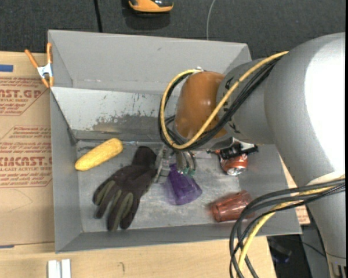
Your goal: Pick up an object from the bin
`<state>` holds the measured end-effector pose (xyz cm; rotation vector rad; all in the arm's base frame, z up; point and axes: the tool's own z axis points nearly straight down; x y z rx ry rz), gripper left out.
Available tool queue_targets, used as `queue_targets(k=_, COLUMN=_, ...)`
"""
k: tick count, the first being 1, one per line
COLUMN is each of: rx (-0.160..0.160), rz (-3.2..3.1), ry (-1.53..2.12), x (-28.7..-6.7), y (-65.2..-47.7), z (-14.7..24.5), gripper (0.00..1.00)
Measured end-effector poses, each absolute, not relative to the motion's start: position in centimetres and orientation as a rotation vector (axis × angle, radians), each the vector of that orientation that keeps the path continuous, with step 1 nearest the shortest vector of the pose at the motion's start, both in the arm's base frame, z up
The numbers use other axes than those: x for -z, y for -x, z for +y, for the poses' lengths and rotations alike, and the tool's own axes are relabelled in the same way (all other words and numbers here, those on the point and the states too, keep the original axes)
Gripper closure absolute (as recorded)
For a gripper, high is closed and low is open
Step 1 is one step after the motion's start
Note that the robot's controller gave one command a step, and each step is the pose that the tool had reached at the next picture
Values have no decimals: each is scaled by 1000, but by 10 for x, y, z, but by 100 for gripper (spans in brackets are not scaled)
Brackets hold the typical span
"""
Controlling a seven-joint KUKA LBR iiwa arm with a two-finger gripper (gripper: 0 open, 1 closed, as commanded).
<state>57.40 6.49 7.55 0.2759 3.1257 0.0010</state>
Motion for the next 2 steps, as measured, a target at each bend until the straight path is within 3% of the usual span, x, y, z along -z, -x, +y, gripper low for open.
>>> queue_targets(k=1, rx=-1, rz=3126, ry=-276, x=-76, y=-574, z=65, gripper=100)
queue_targets(k=2, rx=1, rz=3138, ry=-245, x=-127, y=-555, z=44, gripper=100)
